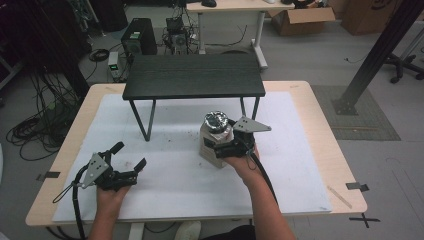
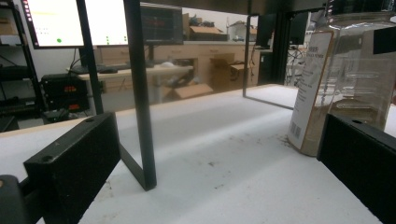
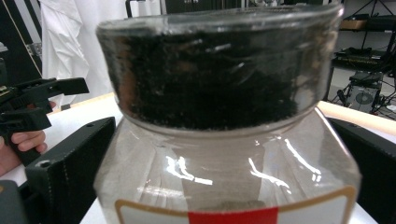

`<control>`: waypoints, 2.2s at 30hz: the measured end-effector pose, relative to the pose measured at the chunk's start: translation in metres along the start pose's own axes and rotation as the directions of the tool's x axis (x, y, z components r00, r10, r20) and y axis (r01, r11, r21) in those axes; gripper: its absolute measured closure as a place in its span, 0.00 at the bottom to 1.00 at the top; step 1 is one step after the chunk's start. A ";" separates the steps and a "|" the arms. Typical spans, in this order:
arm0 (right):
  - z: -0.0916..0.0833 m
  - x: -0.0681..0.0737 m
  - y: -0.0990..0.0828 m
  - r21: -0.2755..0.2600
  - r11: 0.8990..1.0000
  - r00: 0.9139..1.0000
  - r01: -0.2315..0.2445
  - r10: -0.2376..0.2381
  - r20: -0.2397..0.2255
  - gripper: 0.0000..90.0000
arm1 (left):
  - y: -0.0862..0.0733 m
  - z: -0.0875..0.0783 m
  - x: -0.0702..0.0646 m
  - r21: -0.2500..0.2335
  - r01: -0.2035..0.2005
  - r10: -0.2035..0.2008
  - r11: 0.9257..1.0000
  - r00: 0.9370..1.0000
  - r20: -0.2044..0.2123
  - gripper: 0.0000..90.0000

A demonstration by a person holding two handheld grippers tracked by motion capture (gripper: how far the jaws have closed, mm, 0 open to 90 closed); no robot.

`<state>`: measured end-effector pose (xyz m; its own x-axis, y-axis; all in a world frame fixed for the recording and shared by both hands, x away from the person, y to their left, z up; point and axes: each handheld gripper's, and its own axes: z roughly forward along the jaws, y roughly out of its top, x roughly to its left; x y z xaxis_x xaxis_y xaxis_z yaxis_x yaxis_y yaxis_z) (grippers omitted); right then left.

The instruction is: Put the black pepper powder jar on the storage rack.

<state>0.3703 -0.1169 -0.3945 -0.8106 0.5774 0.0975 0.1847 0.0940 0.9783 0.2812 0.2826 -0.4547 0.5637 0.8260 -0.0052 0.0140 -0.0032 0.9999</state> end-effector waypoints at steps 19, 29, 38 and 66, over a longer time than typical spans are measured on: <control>0.009 0.000 -0.004 0.036 0.999 1.000 0.006 -0.006 0.018 0.13 | 0.000 0.000 0.001 -0.003 0.007 -0.007 1.000 1.000 -0.001 0.00; 0.006 0.004 -0.003 0.020 0.997 0.996 0.076 -0.076 0.036 0.24 | 0.000 -0.001 0.001 -0.004 0.007 -0.007 1.000 1.000 -0.001 0.00; 0.005 0.004 -0.003 0.020 0.997 0.997 0.071 -0.072 0.036 0.25 | 0.000 -0.001 0.000 -0.004 0.007 -0.007 1.000 1.000 -0.001 0.00; -0.005 0.009 0.018 -0.007 0.996 0.996 0.085 -0.085 -0.026 0.25 | 0.000 0.000 0.001 -0.004 0.009 -0.009 1.000 1.000 -0.002 0.00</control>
<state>0.3639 -0.1139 -0.3750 -0.8378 0.5457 0.0189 0.1116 0.1372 0.9842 0.2812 0.2835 -0.4548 0.5623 0.8268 -0.0139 0.0157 0.0061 0.9999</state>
